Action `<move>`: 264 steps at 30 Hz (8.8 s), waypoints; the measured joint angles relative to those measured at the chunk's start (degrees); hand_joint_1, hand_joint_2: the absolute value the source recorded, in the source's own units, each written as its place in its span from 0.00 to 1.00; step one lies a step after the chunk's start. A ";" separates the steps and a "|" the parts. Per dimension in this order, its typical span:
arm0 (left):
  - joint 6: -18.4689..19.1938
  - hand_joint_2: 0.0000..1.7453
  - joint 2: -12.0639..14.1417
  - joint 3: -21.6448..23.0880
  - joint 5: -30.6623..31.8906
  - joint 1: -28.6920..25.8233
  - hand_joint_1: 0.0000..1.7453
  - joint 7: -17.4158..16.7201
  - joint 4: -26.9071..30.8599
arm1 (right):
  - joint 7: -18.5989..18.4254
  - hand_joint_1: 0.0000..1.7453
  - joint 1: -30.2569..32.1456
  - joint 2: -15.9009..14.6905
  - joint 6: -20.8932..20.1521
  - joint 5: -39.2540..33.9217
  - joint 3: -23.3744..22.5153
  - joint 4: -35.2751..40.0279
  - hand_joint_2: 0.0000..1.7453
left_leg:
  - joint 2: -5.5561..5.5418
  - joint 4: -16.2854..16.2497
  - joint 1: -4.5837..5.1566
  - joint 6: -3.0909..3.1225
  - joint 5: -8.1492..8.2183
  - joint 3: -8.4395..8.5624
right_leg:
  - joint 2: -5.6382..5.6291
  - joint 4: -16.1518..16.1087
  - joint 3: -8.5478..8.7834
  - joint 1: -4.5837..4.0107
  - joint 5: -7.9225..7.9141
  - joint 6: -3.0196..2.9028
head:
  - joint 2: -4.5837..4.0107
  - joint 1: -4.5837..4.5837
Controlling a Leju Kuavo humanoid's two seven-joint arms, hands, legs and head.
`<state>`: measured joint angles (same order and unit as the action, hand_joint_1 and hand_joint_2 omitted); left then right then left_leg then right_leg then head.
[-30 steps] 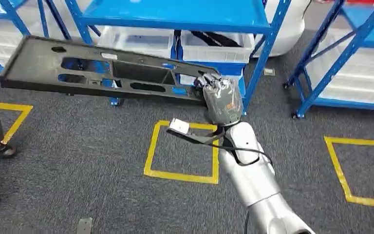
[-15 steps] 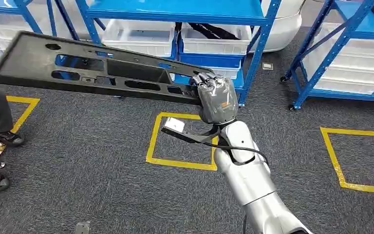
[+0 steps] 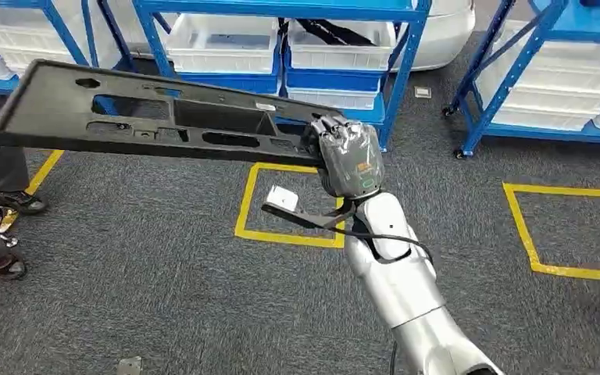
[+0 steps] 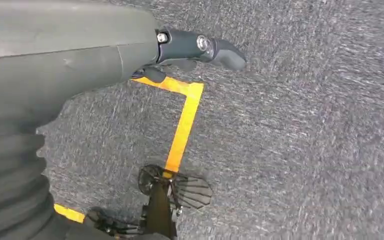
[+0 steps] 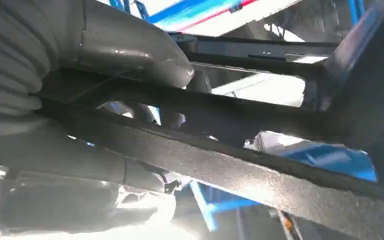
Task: Take the parts from the cabinet and place them on the table.
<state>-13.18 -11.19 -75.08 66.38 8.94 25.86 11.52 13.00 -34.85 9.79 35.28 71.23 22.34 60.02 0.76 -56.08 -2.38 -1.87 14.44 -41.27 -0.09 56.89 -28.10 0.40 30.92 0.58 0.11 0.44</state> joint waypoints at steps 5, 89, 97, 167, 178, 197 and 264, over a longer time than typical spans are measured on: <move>0.07 1.00 0.07 -0.07 0.17 -0.41 0.00 0.00 0.00 | -0.11 0.98 0.29 0.11 -0.02 0.09 -0.04 -0.11 1.00 | -0.57 -11.55 -0.40 -0.68 11.86 -4.11 | 0.31 -0.26 -3.04 0.91 -4.31 -2.89 | 0.00 0.35; -1.44 1.00 0.42 -1.97 0.92 -0.47 0.00 -0.85 0.00 | -2.32 0.98 -1.78 6.12 -3.65 5.00 2.73 -4.52 1.00 | -6.14 -2.30 1.46 2.36 7.40 4.39 | -3.27 0.33 -4.83 -0.48 -4.65 -0.19 | 0.00 0.00; -1.38 1.00 0.59 -1.92 0.98 -0.73 0.00 -0.83 0.02 | -2.40 0.98 -2.40 7.17 -3.65 5.11 2.82 -5.11 1.00 | -1.39 -14.72 0.91 0.43 14.01 -1.91 | 0.80 -1.39 -3.61 0.66 -5.99 -2.55 | 0.00 0.46; 5.40 1.00 0.46 0.96 7.67 -0.61 0.00 -21.09 0.00 | -3.34 0.98 3.75 3.87 -6.58 7.63 3.28 0.70 1.00 | 3.26 -3.60 1.69 1.53 8.76 4.35 | 5.16 0.65 -4.08 -1.55 -3.92 -1.96 | 0.00 0.46; 5.25 1.00 -0.04 0.92 7.04 -0.51 0.00 -20.68 0.00 | -2.19 0.98 2.76 3.52 -6.62 5.62 3.82 -0.24 1.00 | -4.63 -1.61 0.81 3.01 6.92 4.64 | -0.09 9.53 -8.47 0.18 -1.08 0.60 | 0.00 0.02; 5.22 1.00 -0.92 0.96 8.20 -0.48 0.00 -20.59 0.00 | -3.54 0.98 5.06 2.80 -5.77 6.97 4.77 0.66 1.00 | 2.19 -2.68 1.24 1.17 8.61 5.20 | 4.34 -0.37 -3.99 -1.07 -5.02 -1.49 | 0.00 0.15; 4.96 1.00 -1.14 0.83 8.50 -0.41 0.00 -20.90 0.00 | -2.93 0.98 6.32 0.77 -6.38 5.70 5.31 1.97 1.00 | -0.17 0.13 1.97 4.73 7.63 7.10 | 0.89 5.85 -7.31 -1.22 -2.08 -1.65 | 0.00 0.28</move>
<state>-8.22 -12.33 -74.25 74.88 8.53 4.96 11.52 10.08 -28.53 10.56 28.89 76.94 27.65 61.99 0.58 -55.95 -0.41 2.86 22.06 -34.17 0.80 62.74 -35.42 -0.82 28.83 -1.07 0.11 0.72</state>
